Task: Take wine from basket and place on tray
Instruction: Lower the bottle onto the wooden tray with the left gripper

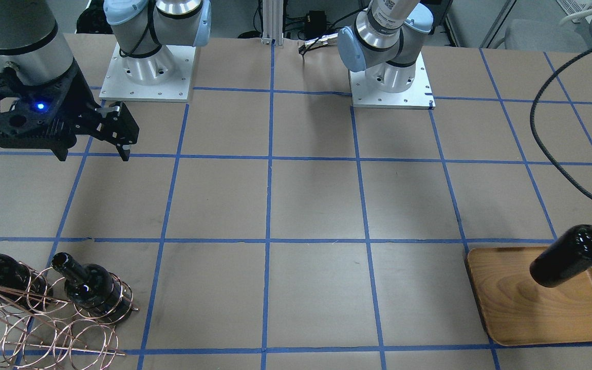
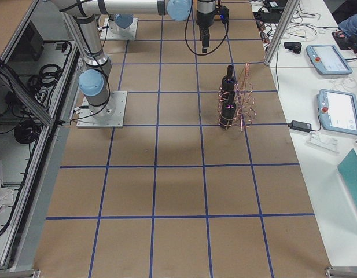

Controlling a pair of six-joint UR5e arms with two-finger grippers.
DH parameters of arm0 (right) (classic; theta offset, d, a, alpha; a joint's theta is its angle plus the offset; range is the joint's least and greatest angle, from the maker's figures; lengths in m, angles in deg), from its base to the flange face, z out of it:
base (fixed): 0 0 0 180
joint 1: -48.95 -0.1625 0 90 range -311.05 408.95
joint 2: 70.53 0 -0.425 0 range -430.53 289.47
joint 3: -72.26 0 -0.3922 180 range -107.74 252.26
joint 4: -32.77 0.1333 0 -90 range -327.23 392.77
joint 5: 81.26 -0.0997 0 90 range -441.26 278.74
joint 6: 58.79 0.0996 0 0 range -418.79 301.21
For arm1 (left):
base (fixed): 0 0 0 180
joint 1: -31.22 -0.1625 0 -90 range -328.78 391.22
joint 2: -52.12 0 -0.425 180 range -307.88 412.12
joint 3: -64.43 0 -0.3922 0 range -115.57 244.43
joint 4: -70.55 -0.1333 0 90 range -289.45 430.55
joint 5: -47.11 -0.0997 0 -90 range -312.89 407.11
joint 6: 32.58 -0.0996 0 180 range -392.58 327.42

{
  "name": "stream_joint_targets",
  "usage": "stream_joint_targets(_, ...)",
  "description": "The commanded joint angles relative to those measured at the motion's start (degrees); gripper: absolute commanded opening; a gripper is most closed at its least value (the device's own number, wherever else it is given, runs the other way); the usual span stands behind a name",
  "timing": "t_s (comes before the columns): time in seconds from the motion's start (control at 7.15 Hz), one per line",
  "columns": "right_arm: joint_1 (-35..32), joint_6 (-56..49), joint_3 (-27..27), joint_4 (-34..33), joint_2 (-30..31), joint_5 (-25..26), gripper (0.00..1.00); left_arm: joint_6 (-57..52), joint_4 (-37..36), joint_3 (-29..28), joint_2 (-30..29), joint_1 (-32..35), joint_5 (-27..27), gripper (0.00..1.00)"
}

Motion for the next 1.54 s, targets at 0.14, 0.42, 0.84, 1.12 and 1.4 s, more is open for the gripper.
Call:
stream_joint_targets(0.14,0.0,0.02,0.0,-0.09,0.0,0.05,1.0,-4.79,-2.17,-2.2,-4.29,-4.59,0.32,0.05)
stream_joint_targets(0.42,0.0,0.02,0.0,-0.17,0.0,-0.29,1.0,-4.79,-4.35,-2.81,-5.79,-4.85,1.45,0.05)
stream_joint_targets(0.84,0.0,-1.11,0.0,-0.09,0.0,0.31,1.0,-4.7,-4.28,-3.25,-6.49,-5.38,2.96,0.05)
stream_joint_targets(1.12,0.0,-1.22,0.0,0.0,0.53,0.32,1.0,-4.53,-3.93,-3.17,-6.76,-5.64,3.05,0.05)
stream_joint_targets(1.4,0.0,-1.21,-0.17,-0.09,0.62,0.32,1.0,-4.18,-3.84,-3.08,-6.85,-6.17,4.87,0.06)
